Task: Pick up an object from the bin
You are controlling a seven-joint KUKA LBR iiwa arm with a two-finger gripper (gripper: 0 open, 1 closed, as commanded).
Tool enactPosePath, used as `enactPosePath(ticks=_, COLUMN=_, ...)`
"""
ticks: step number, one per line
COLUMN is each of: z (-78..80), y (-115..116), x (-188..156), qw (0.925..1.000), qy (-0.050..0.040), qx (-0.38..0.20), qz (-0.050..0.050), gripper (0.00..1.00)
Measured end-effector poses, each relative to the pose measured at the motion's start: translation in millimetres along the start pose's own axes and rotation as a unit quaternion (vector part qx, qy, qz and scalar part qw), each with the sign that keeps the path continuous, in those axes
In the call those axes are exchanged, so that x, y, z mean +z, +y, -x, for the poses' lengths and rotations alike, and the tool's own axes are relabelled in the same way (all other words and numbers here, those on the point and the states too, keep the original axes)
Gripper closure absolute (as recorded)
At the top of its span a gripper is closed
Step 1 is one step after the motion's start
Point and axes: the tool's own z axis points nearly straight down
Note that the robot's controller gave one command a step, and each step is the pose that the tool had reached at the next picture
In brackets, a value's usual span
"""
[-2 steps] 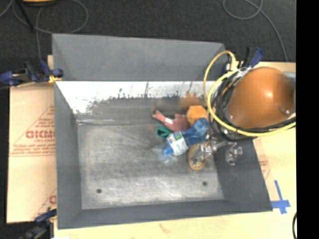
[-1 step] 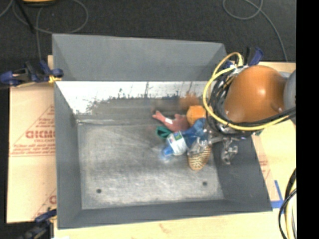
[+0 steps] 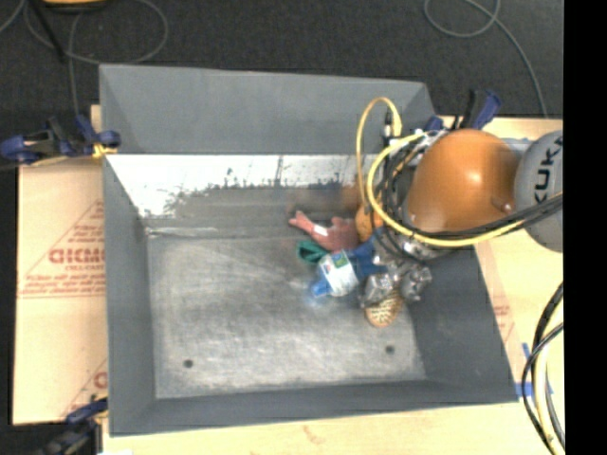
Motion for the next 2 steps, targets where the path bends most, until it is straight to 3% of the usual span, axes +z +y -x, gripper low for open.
enactPosePath(ticks=1, z=0.0, y=-0.1, x=0.0, qw=1.0, qy=0.0, qx=0.0, qz=0.0, gripper=1.0)
enactPosePath(ticks=2, z=-10.9, y=-21.2, x=4.2, qw=0.9997, qy=-0.0087, qx=0.008, qz=0.023, gripper=1.0)
